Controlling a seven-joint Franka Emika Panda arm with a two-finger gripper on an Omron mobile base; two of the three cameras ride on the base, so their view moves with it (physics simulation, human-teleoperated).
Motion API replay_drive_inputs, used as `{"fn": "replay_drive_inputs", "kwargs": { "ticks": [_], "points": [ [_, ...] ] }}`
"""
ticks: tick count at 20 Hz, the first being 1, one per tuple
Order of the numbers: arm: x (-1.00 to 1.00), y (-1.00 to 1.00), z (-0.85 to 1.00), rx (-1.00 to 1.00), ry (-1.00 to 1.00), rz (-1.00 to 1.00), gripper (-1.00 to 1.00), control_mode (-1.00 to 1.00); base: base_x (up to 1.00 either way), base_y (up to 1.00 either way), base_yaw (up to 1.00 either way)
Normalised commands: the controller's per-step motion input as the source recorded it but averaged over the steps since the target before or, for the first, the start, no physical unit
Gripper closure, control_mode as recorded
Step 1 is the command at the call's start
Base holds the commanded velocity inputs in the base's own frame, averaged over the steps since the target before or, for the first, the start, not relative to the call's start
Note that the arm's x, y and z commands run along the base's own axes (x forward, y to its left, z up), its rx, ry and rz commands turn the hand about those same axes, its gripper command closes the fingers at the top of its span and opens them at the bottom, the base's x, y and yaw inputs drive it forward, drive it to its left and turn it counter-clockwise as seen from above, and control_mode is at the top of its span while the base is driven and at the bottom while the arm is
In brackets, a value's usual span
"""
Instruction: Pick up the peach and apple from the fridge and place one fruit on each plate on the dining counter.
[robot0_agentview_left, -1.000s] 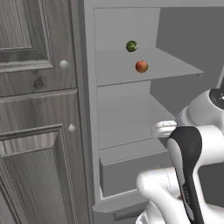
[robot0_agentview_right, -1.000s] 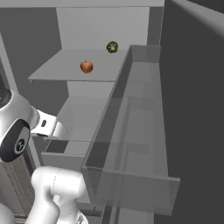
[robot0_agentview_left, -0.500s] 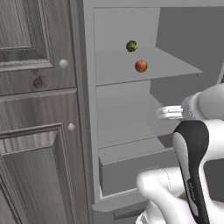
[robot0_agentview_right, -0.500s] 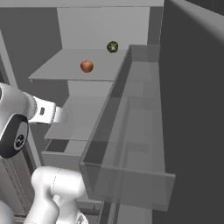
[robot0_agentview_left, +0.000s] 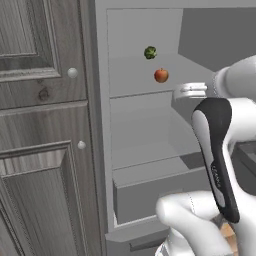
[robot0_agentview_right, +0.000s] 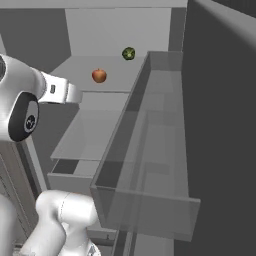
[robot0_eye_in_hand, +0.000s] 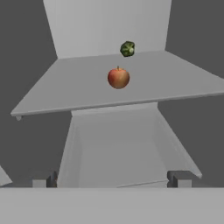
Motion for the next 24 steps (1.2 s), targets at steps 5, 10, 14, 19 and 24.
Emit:
{"fn": "replay_drive_inputs", "kwargs": {
  "ticks": [5, 10, 14, 19, 24],
  "points": [
    [0.66, 0.00, 0.02, 0.00, 0.01, 0.00, -1.00, -1.00, 0.00, 0.00, 0.00],
    [0.77, 0.00, -0.05, 0.00, 0.09, 0.00, -1.00, -1.00, 0.00, 0.00, 0.00],
    [0.75, -0.02, -0.12, 0.00, 0.01, 0.00, -1.00, -1.00, 0.00, 0.00, 0.00],
    [0.56, -0.07, -0.24, 0.00, 0.00, 0.00, -1.00, -1.00, 0.00, 0.00, 0.00],
    [0.48, -0.05, -0.19, 0.00, 0.00, 0.00, -1.00, -1.00, 0.00, 0.00, 0.00]
  ]
}}
